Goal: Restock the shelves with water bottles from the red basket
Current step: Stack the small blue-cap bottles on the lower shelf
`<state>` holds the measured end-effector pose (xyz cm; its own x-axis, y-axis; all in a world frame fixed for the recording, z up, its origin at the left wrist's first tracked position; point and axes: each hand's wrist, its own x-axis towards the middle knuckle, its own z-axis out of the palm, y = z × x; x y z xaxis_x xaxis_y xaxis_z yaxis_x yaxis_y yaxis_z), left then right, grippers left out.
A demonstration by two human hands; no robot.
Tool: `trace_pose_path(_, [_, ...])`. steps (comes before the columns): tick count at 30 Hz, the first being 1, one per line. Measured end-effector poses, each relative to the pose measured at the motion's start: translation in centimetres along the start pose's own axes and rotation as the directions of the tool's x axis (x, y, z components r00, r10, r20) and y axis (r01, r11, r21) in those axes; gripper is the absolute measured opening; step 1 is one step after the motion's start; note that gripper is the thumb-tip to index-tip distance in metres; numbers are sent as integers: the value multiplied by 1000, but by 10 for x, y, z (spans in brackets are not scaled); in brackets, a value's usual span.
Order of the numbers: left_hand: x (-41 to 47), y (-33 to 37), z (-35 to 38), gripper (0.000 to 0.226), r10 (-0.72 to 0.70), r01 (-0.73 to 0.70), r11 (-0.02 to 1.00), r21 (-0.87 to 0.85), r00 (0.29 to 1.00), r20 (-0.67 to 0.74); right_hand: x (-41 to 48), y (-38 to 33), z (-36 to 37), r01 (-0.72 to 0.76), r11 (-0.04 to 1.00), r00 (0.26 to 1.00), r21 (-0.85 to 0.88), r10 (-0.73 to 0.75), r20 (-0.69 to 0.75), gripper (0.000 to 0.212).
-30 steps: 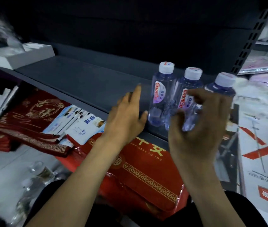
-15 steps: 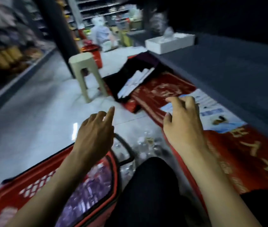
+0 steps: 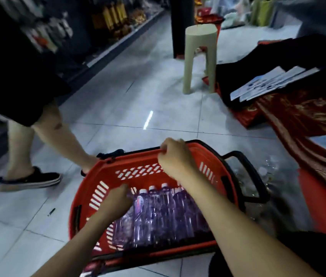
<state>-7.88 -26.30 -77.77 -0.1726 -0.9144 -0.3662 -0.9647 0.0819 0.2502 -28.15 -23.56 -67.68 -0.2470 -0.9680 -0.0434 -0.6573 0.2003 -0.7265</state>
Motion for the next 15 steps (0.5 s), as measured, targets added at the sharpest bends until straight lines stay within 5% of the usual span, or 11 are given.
trace_pose_path(3, [14, -28, 41, 41, -179, 207, 958, -197, 972, 151, -12, 43, 71, -156, 987, 973, -49, 161, 163, 22])
trace_pose_path(6, [23, -50, 68, 38, -307, 340, 882, -328, 940, 148, -35, 94, 118, -247, 950, 891, -192, 301, 340, 6])
trace_pose_path(9, [25, -61, 80, 27, -381, 452, 735, -506, 892, 244, -41, 120, 135, -293, 924, 805, -244, 376, 459, 4])
trace_pose_path(12, [30, -63, 86, 19, -384, 494, 607, -623, 868, 314, -34, 127, 144, -301, 918, 767, -258, 394, 507, 31])
trace_pose_path(15, [37, -60, 86, 21, -452, 443, 568, -694, 872, 187, -27, 120, 155, -332, 924, 733, -193, 381, 564, 45])
